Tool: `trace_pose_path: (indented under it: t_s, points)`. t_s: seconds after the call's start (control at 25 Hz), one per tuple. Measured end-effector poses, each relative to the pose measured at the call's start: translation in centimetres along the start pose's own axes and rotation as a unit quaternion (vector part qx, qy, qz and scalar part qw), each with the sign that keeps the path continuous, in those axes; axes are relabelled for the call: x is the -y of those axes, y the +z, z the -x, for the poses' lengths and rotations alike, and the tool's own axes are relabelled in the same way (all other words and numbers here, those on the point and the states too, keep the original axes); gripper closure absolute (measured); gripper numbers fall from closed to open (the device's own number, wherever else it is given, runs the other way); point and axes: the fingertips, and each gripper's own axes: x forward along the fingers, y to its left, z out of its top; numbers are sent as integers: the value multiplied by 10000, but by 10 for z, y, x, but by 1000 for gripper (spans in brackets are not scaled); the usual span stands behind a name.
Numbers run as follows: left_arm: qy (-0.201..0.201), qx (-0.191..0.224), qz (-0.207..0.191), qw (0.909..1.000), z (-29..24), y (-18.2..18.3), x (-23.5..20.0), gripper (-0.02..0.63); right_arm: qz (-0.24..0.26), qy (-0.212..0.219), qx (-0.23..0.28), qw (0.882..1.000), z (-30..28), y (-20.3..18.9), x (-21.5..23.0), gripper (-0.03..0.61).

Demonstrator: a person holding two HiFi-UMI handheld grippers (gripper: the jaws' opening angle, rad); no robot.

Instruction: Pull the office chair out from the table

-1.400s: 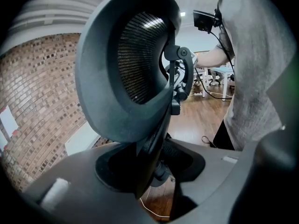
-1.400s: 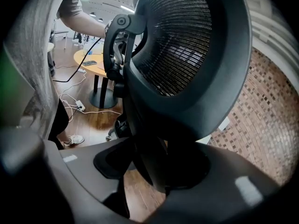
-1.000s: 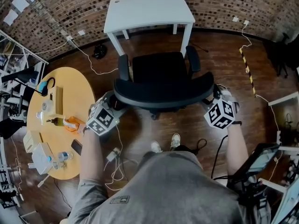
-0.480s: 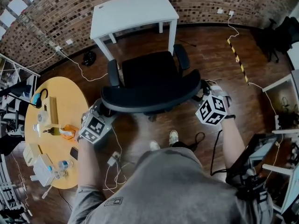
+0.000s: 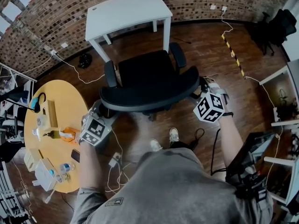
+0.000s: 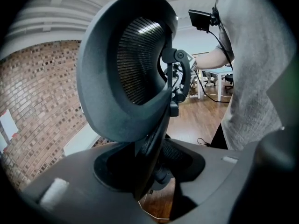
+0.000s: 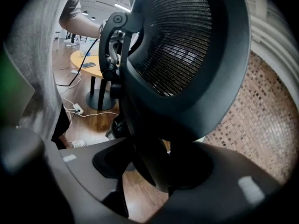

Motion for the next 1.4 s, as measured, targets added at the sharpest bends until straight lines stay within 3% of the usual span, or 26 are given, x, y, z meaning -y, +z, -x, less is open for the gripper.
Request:
trace_pose_path:
  t_s: [0.24, 0.36, 0.48, 0.6, 0.68, 0.84, 0.96, 1.08, 1.2, 1.4]
  points:
    - [962, 377, -261, 9943, 0, 4, 1, 389, -692, -726, 382, 9942, 7, 7, 0, 258]
    - [1313, 1115, 532, 9836, 11, 15, 0, 311, -1343, -936, 818, 9831, 22, 13, 5, 250]
    - [1495, 1650, 1362, 9653, 27, 15, 13, 346, -2014, -968, 1270, 9664, 38, 14, 4, 296]
    - [1433, 1804, 1793, 9564, 34, 10, 40, 392, -2514, -666, 1782, 9490, 49, 20, -10, 360]
    - [1358, 2059, 2281, 9419, 36, 16, 58, 423, -2764, -317, 2085, 9376, 57, 24, -24, 433]
    - [1196, 2662, 3384, 8946, 37, 55, 84, 495, -3305, 286, 2771, 9018, 83, 34, -46, 513]
    - [1089, 2953, 3810, 8693, 35, 78, 106, 558, -3830, 675, 3196, 8641, 98, 37, -58, 538]
    - [1075, 3123, 4149, 8478, 34, 92, 126, 607, -4027, 1012, 3466, 8411, 113, 43, -71, 563]
    - [1084, 3151, 4256, 8413, 33, 103, 144, 612, -4053, 1272, 3615, 8300, 124, 49, -83, 564]
    - [1047, 3161, 4086, 8498, 29, 121, 169, 612, -3858, 1601, 3709, 8294, 133, 58, -103, 565]
